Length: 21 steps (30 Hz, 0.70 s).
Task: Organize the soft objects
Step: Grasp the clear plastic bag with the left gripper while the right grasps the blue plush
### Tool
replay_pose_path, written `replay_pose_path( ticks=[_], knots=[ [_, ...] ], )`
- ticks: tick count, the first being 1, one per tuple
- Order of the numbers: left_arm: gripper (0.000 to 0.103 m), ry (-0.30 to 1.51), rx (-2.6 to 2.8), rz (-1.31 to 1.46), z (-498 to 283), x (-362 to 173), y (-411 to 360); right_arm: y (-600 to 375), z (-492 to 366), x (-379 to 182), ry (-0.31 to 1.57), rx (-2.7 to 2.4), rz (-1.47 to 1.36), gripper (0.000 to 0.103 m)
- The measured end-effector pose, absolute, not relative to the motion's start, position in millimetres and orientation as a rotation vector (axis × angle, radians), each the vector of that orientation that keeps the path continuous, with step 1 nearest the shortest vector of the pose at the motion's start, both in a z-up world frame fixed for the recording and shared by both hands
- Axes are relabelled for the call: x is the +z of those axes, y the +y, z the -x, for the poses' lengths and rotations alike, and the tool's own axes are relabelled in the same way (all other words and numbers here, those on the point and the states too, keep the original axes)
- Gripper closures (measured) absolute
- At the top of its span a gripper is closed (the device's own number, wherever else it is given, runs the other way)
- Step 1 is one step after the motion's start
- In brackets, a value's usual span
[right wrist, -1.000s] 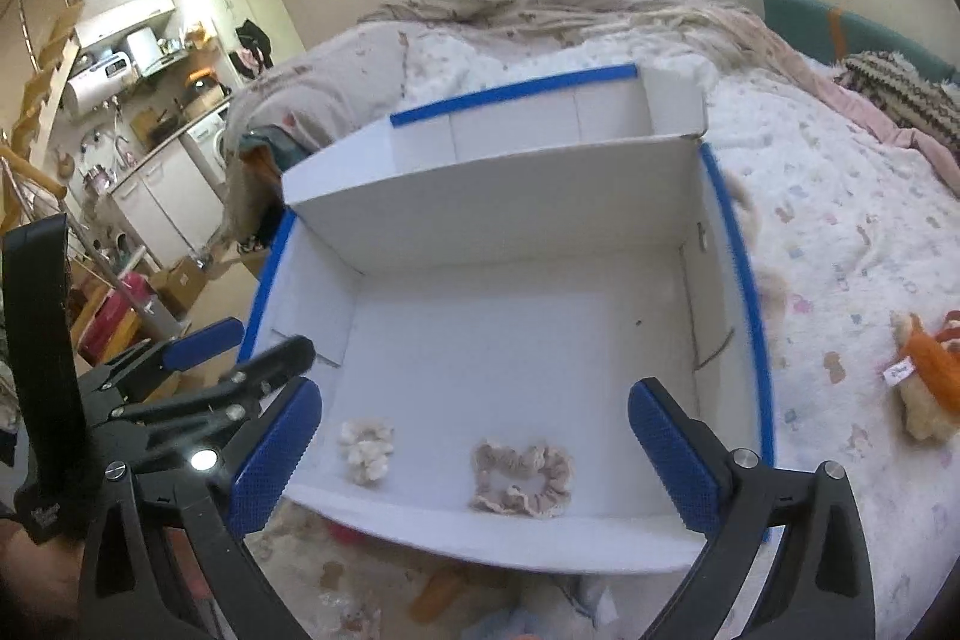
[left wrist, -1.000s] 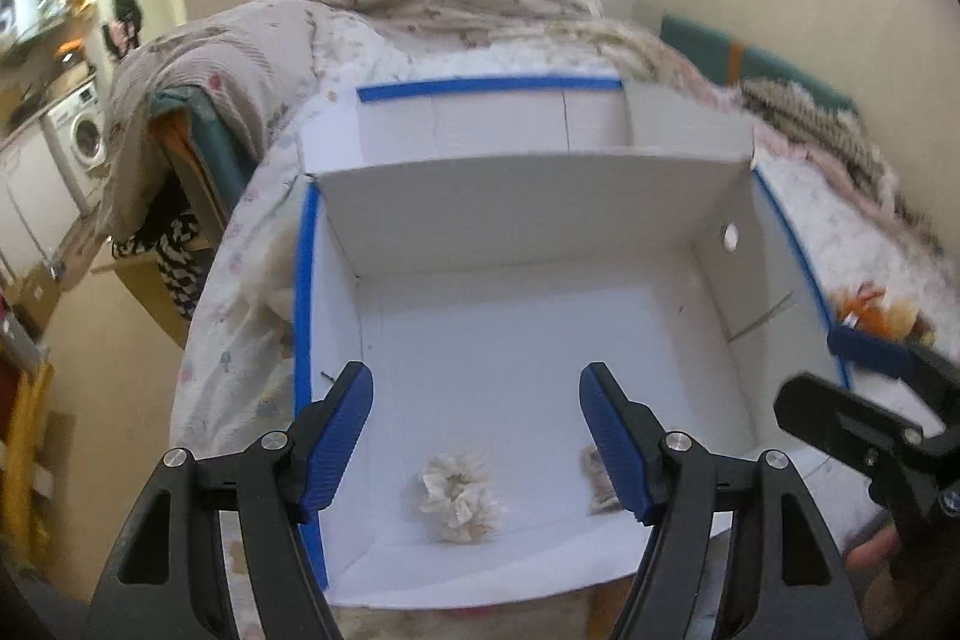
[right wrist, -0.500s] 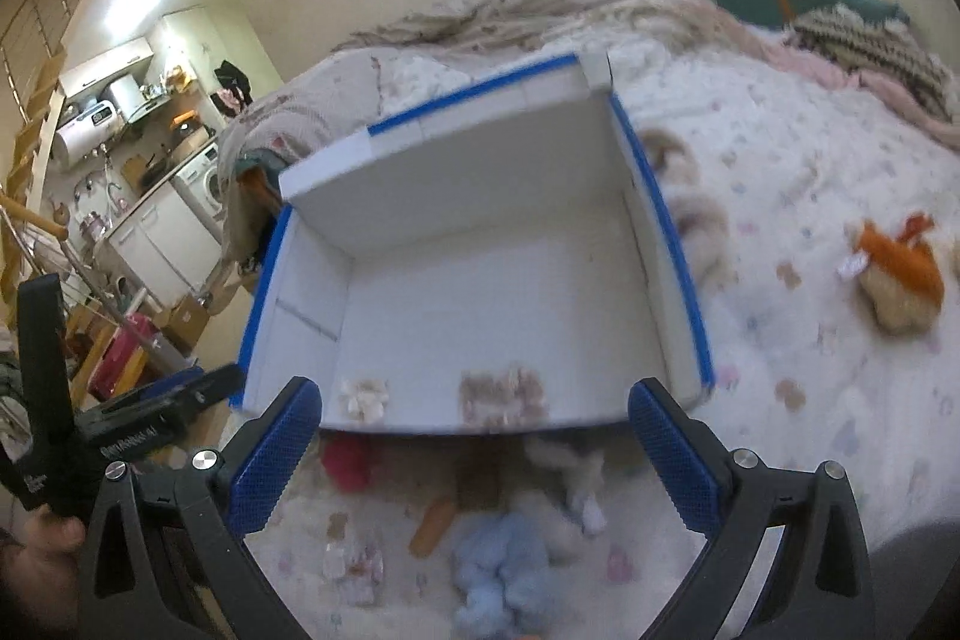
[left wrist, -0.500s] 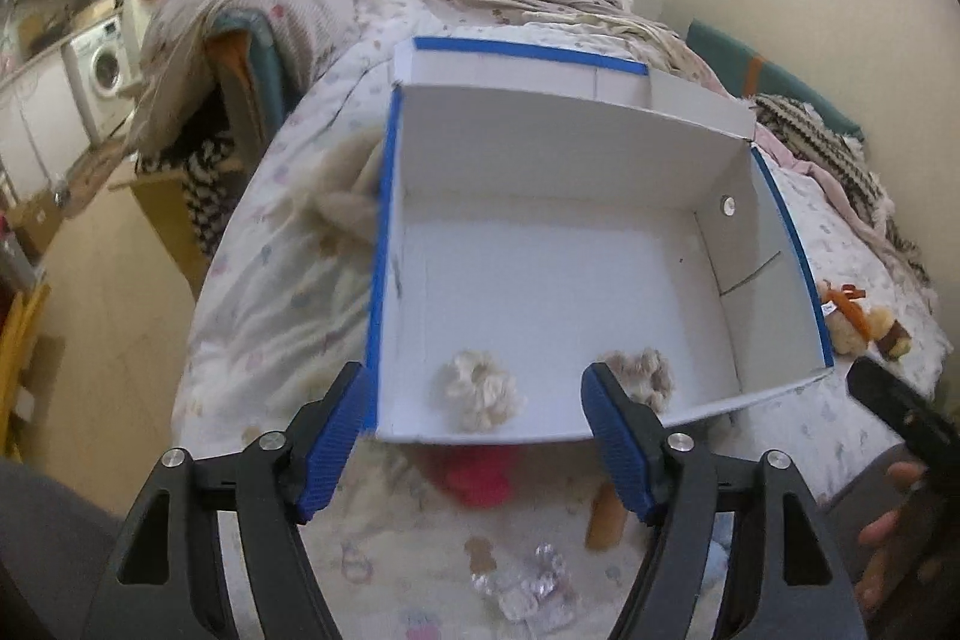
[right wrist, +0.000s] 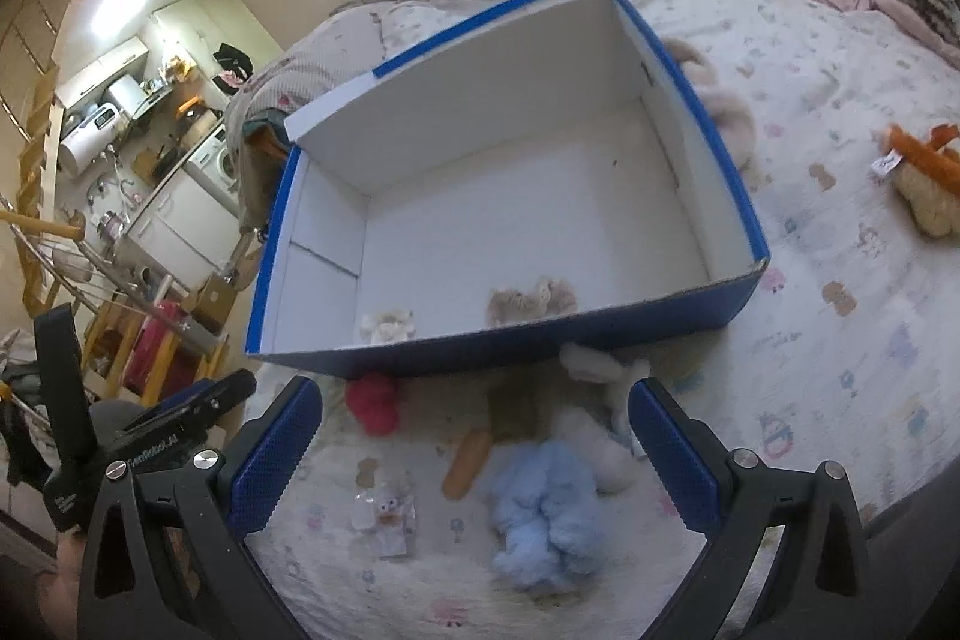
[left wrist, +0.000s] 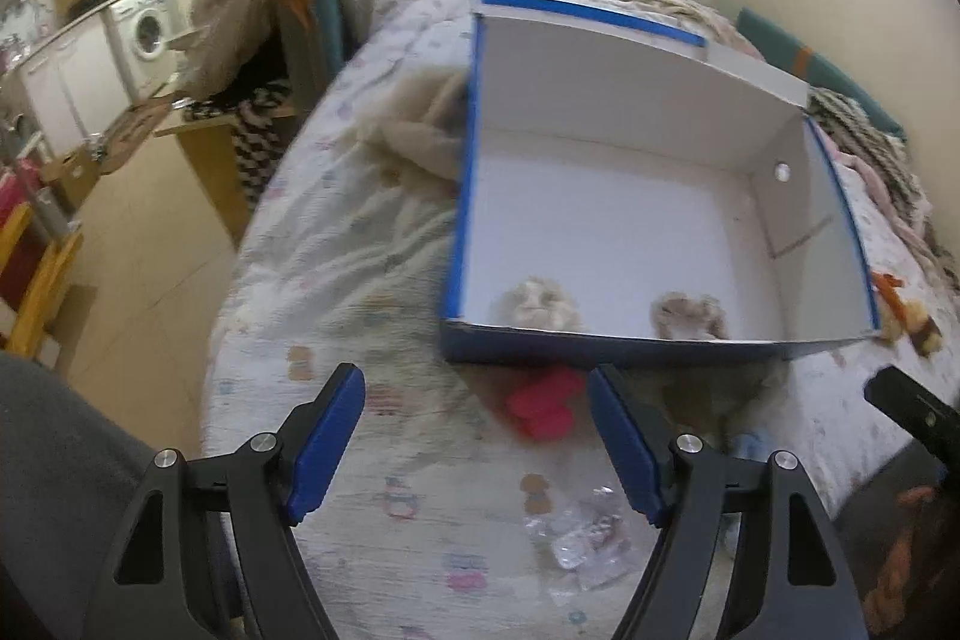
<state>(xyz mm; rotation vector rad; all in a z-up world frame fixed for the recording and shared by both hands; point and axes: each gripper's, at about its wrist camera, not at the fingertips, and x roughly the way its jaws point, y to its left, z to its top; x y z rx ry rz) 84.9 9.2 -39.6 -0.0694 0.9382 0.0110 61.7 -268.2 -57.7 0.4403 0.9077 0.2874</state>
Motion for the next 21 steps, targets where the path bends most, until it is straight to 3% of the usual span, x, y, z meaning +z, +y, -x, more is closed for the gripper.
replay_pose_path(
  ticks=[7, 15, 21],
  knots=[
    [0.029, 1.044, 0.051, 0.103, -91, -59, 21, -268, -71, -71, 0.970, 0.245, -0.454, 0.000],
    [0.029, 1.288, -0.094, 0.140, -86, -114, -18, -276, -75, -81, 1.010, 0.196, -0.471, 0.000],
    [0.029, 1.300, -0.125, 0.051, -80, -132, -56, -283, -72, -82, 1.013, 0.173, -0.478, 0.000]
  ],
)
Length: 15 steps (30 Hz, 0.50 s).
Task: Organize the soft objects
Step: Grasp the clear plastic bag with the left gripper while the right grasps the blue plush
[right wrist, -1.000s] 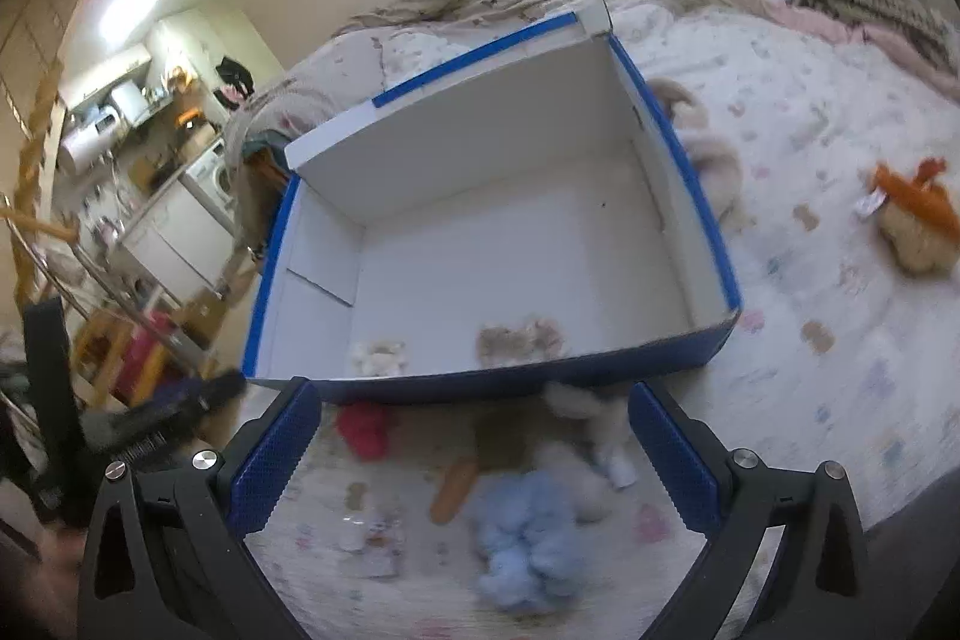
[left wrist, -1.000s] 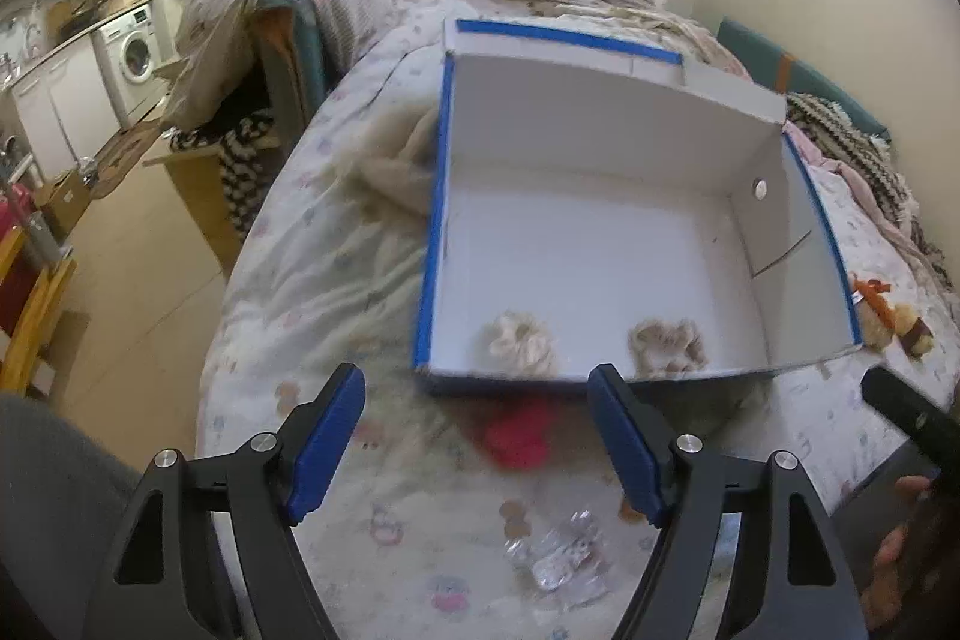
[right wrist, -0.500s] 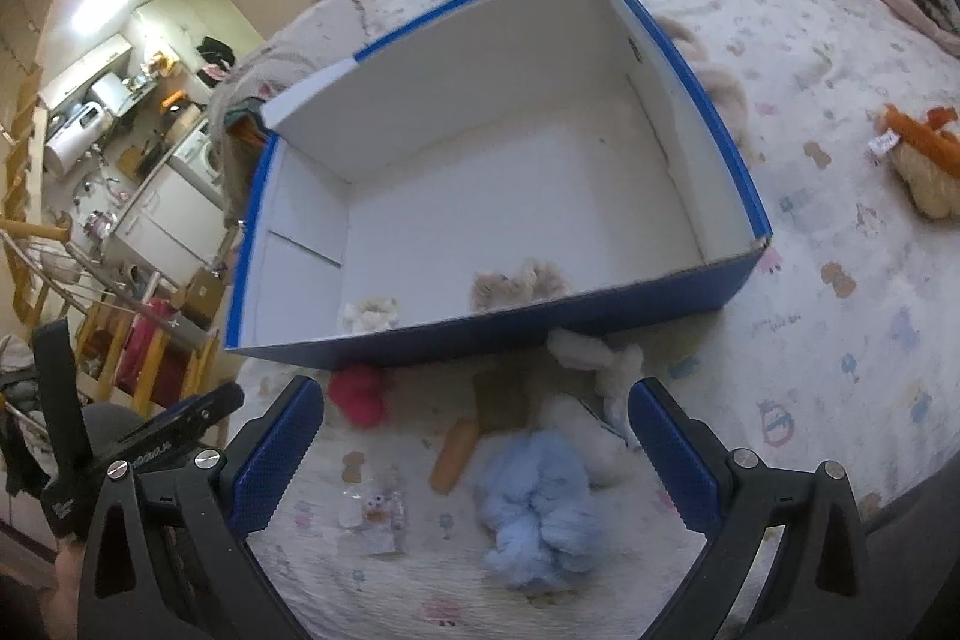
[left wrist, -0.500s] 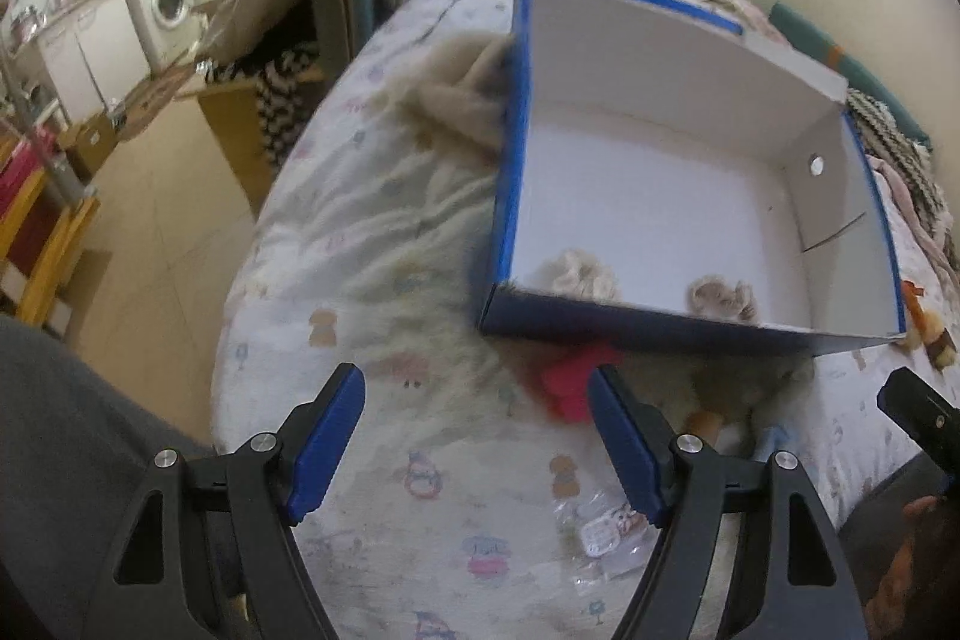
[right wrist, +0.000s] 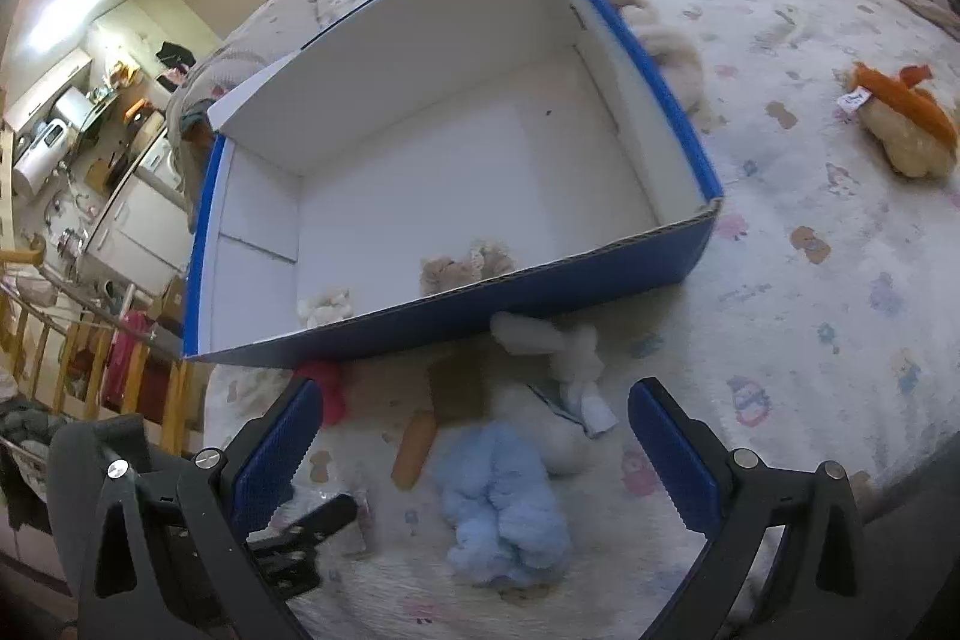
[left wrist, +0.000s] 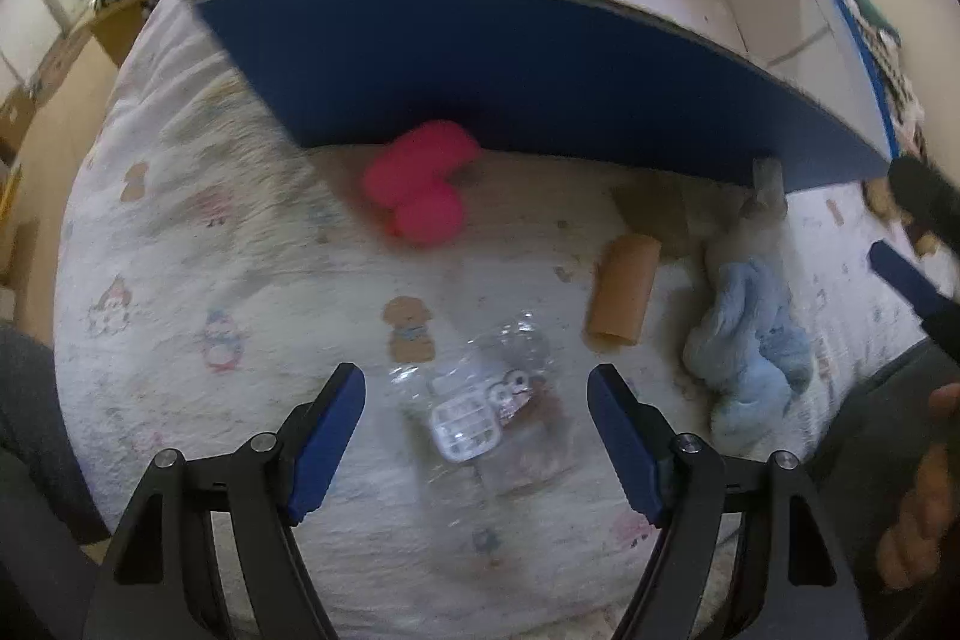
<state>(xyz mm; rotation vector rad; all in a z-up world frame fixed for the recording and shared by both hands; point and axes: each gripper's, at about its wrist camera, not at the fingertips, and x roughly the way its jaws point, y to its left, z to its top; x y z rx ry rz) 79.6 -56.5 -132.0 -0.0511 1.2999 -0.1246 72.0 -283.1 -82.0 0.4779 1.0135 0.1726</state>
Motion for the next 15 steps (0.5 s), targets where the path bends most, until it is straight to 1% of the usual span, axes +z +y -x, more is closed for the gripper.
replay_pose_path(
  ticks=[1, 2, 3, 4, 6, 7, 9, 12, 13, 14, 15],
  knots=[
    [0.029, 1.317, -0.121, 0.033, -81, -137, -59, -284, -71, -82, 1.011, 0.167, -0.481, 0.000],
    [0.032, 1.331, -0.118, 0.029, -81, -140, -60, -286, -71, -82, 1.010, 0.163, -0.484, 0.000],
    [0.040, 1.350, -0.113, 0.033, -81, -145, -59, -286, -71, -83, 1.012, 0.160, -0.487, 0.000],
    [0.043, 1.360, -0.108, 0.039, -81, -148, -58, -287, -72, -84, 1.017, 0.159, -0.490, 0.000],
    [0.064, 1.355, -0.097, 0.047, -81, -146, -56, -286, -74, -86, 1.026, 0.164, -0.491, 0.000],
    [0.064, 1.350, -0.104, 0.051, -82, -145, -56, -285, -75, -87, 1.031, 0.169, -0.491, 0.000],
    [0.073, 1.346, -0.108, 0.046, -83, -143, -54, -284, -77, -90, 1.050, 0.175, -0.492, 0.000],
    [0.074, 1.337, -0.096, 0.033, -84, -138, -50, -280, -80, -102, 1.136, 0.182, -0.491, 0.000],
    [0.074, 1.326, -0.081, 0.019, -84, -135, -50, -277, -81, -108, 1.174, 0.200, -0.492, 0.006],
    [0.074, 1.317, -0.067, 0.009, -84, -133, -48, -271, -83, -115, 1.224, 0.229, -0.491, 0.016],
    [0.074, 1.306, -0.050, 0.004, -84, -131, -46, -265, -85, -123, 1.272, 0.253, -0.480, 0.019]
  ],
)
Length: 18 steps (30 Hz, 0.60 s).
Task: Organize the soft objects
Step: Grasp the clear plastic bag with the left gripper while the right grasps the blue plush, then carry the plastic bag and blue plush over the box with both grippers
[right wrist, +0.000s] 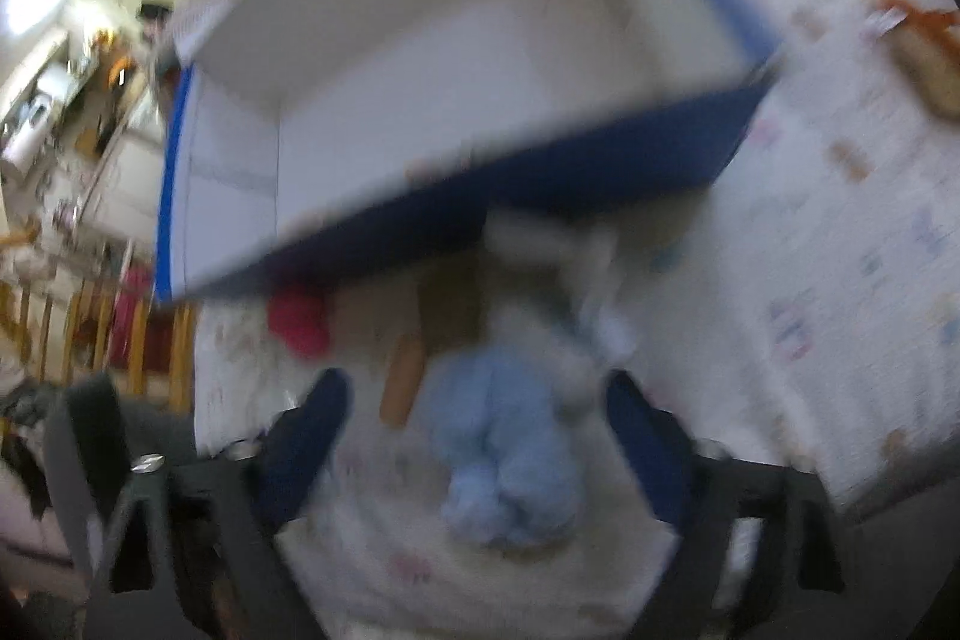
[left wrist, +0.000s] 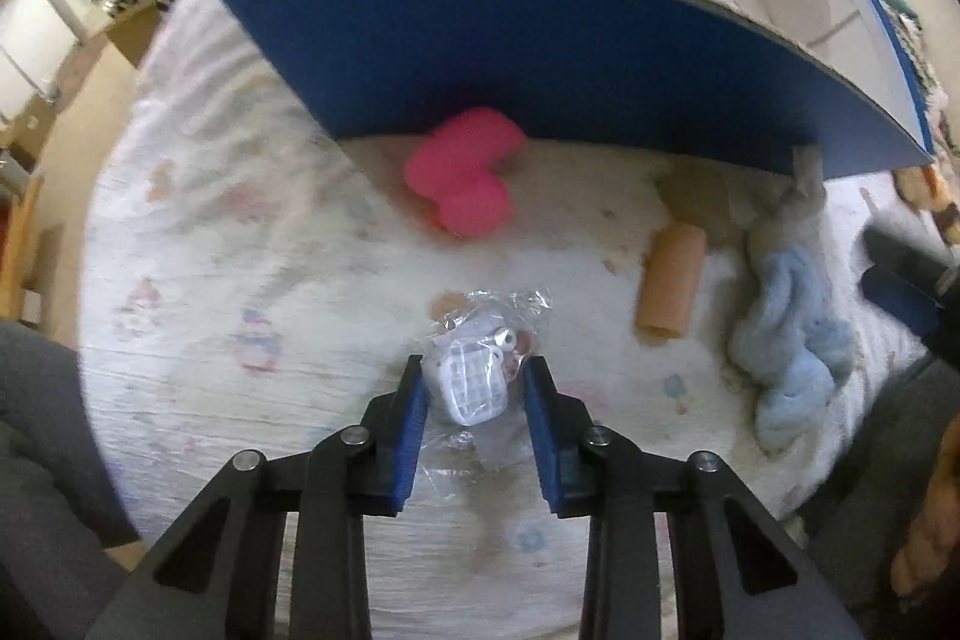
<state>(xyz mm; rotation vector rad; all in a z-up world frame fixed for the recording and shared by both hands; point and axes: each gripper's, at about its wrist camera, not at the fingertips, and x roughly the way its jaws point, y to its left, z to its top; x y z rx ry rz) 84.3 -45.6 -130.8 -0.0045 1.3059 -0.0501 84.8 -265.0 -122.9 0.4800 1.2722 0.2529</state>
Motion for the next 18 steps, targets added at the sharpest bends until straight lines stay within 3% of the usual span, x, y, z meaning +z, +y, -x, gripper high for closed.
replay_pose_path(
  ticks=[2, 5, 7, 9, 12, 18],
  knots=[
    [0.075, 1.305, -0.039, 0.013, -87, -130, -42, -250, -86, -134, 1.340, 0.273, -0.424, 0.022],
    [0.075, 1.311, -0.025, 0.017, -91, -130, -41, -228, -86, -144, 1.391, 0.263, -0.287, 0.037],
    [0.075, 1.314, -0.024, 0.025, -92, -130, -42, -224, -88, -149, 1.416, 0.262, -0.274, 0.040],
    [0.075, 1.317, -0.025, 0.036, -93, -132, -41, -229, -90, -152, 1.423, 0.229, -0.278, 0.064],
    [0.075, 1.321, -0.020, 0.045, -95, -132, -40, -233, -92, -147, 1.397, 0.240, -0.285, 0.082],
    [0.075, 1.312, -0.012, 0.049, -91, -137, -28, -233, -79, -104, 1.209, 0.395, -0.362, 0.085]
  ],
)
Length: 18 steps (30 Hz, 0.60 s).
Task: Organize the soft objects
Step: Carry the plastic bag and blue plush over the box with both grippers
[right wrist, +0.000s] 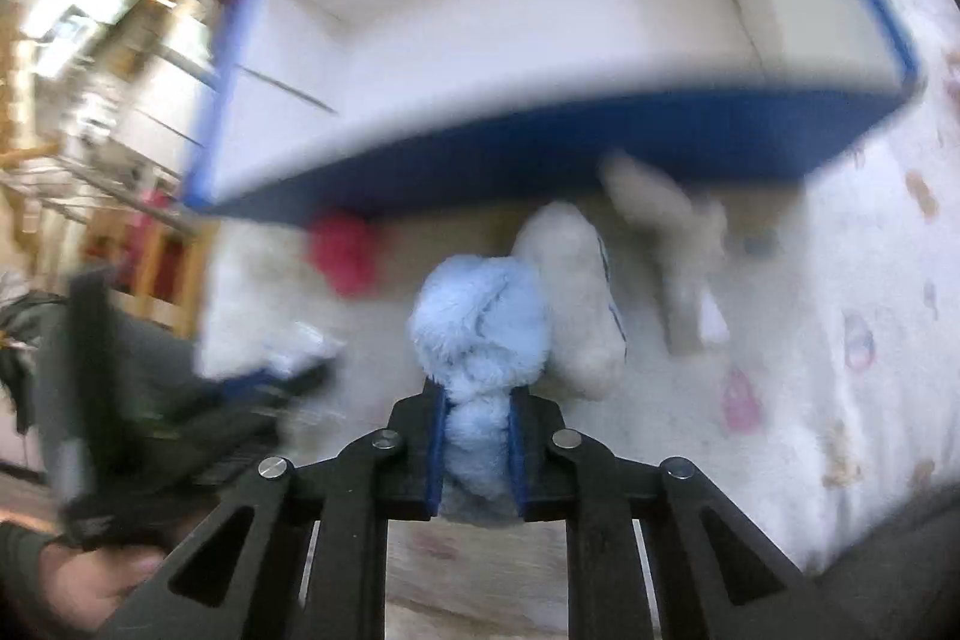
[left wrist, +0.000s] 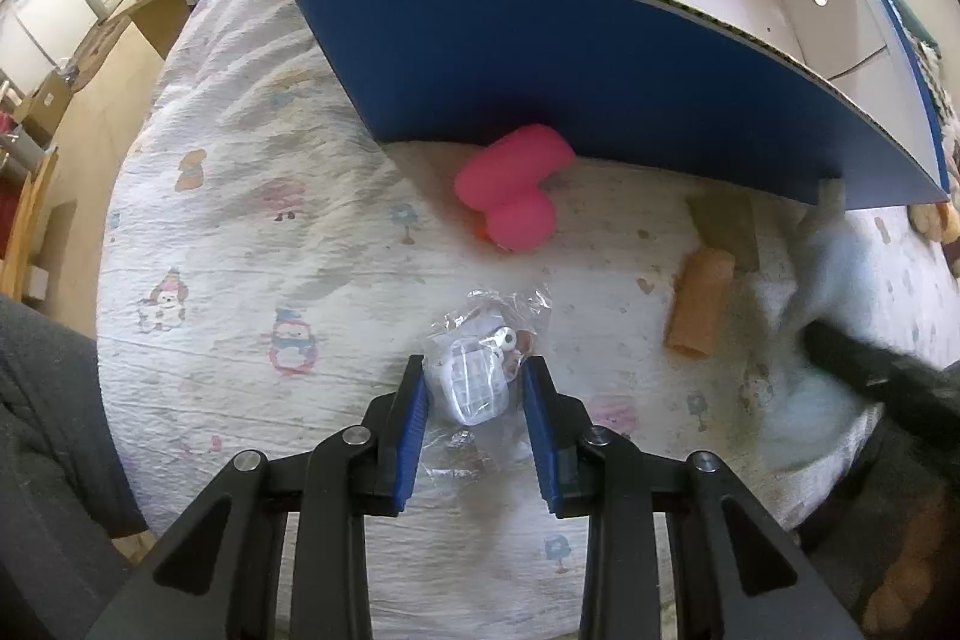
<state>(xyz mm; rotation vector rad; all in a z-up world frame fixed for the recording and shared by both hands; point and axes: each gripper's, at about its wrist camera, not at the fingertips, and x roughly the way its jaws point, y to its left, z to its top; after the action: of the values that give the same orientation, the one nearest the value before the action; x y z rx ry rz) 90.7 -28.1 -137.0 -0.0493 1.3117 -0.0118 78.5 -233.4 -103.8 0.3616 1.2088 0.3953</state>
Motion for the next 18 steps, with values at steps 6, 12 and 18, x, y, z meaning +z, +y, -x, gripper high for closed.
replay_pose_path(
  ticks=[6, 12, 18],
  knots=[
    [0.075, 1.285, -0.012, 0.068, -83, -124, -26, -236, -64, -84, 1.138, 0.435, -0.378, 0.085],
    [0.075, 1.217, -0.042, 0.098, -77, -98, -21, -247, -51, -47, 1.034, 0.416, -0.369, 0.085],
    [0.075, 1.117, -0.018, 0.081, -74, -66, 2, -257, -60, 14, 0.931, 0.412, -0.386, 0.085]
  ],
)
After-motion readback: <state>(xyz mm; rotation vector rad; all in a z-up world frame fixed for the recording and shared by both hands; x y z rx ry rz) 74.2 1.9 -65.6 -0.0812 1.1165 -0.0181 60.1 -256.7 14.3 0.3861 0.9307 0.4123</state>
